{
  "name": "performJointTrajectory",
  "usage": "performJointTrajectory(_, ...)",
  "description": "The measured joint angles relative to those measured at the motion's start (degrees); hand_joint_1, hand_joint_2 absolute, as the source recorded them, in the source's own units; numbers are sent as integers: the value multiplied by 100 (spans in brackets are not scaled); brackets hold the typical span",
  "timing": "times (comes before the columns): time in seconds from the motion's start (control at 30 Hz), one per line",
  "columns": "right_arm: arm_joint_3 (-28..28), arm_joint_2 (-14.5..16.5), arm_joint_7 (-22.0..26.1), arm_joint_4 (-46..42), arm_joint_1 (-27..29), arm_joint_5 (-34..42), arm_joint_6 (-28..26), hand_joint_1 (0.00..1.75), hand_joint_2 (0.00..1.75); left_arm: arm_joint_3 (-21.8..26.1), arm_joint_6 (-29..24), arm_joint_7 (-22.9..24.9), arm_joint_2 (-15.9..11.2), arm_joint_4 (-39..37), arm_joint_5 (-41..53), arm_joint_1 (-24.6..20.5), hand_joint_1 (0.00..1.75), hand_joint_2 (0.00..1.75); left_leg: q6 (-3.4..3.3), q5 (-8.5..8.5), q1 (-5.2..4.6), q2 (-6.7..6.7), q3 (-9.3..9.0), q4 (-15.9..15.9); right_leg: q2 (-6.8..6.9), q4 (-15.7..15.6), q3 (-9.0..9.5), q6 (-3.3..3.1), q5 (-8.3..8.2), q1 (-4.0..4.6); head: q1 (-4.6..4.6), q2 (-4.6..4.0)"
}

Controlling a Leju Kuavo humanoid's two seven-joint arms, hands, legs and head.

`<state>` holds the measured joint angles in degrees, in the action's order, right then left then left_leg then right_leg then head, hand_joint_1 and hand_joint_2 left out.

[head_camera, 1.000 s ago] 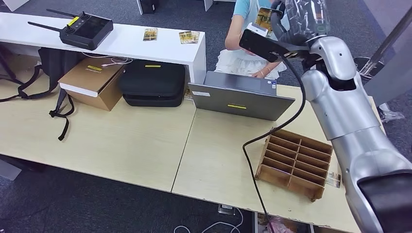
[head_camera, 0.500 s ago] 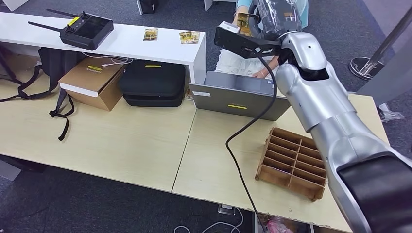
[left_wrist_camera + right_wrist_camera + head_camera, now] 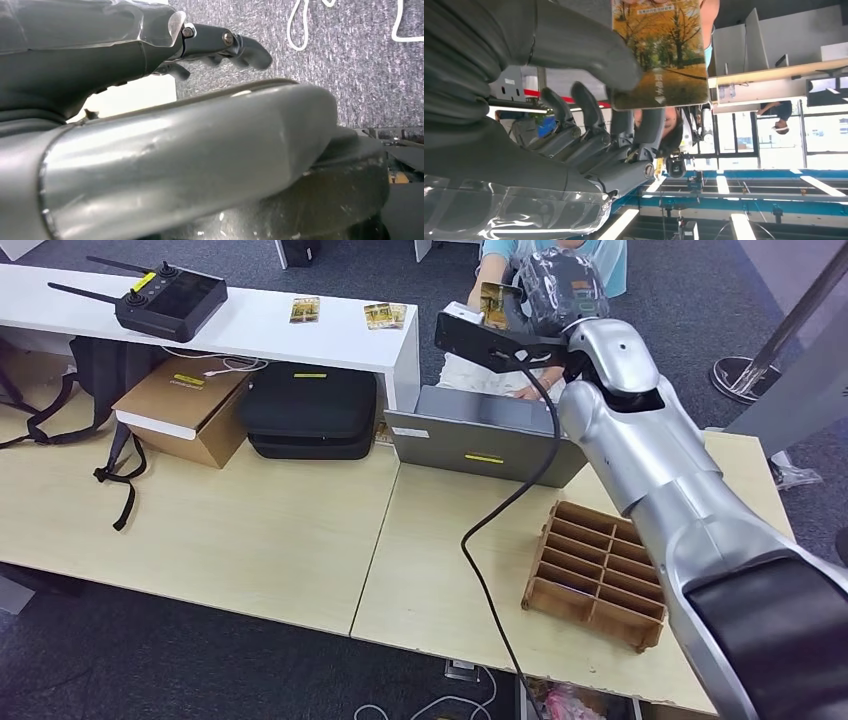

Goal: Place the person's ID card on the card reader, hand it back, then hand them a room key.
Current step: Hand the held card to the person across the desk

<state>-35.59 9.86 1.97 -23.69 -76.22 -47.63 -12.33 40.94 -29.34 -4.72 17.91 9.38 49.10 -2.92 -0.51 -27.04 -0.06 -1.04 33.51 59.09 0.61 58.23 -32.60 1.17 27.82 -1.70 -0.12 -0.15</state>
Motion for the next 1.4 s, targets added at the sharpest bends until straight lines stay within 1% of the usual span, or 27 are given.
performJointTrajectory(0.2,18,2,103,13,5,244,3,0,175,0,-1,10,3,-19,21,-8,0,0,5,1,12,10,0,0,-9,0,-5,-10,-6,12,-1,0)
performJointTrajectory(0.53,356,-95,328,-54,0,861,143,0,175,0,-1,-10,8,-25,78,-10,0,0,9,4,15,14,0,2,-13,-1,-8,-15,-10,16,0,0)
performJointTrajectory(0.6,602,-222,431,-163,-28,1207,409,0,175,0,-1,-38,8,-25,82,-10,0,0,10,5,15,14,1,5,-13,-1,-8,-17,-11,16,-1,0)
performJointTrajectory(0.73,1033,-542,604,-422,-127,1881,1108,0,175,0,-1,-89,11,-25,83,-10,0,0,11,5,15,13,5,10,-11,-2,-9,-17,-12,17,-1,0)
performJointTrajectory(0.83,1265,-825,706,-645,-158,2345,1649,0,175,0,-1,-128,11,-25,59,-10,0,0,10,5,15,12,8,14,-11,-3,-10,-16,-13,17,-1,0)
performJointTrajectory(0.93,1439,-1197,786,-892,-153,2826,2212,0,175,2,-1,-181,12,-25,15,-10,0,0,10,4,15,12,13,17,-10,-5,-14,-13,-15,17,-1,0)
performJointTrajectory(1.13,1632,-2093,916,-1301,-35,3890,3228,0,175,23,0,-309,14,-25,-43,-8,0,0,8,3,17,7,22,22,-3,-12,-14,-11,-16,20,-1,0)
performJointTrajectory(1.27,1680,-2792,1018,-1523,226,4872,3585,0,175,88,1,-338,18,-25,-52,-6,0,0,3,-1,19,9,24,27,-6,-19,-16,-10,-17,23,-3,0)
performJointTrajectory(1.4,1824,-3526,1242,-1857,961,5735,3679,0,175,125,1,-358,29,-25,-45,-6,0,0,-1,-6,28,-3,25,29,11,-29,-2,-9,-16,34,-3,0)
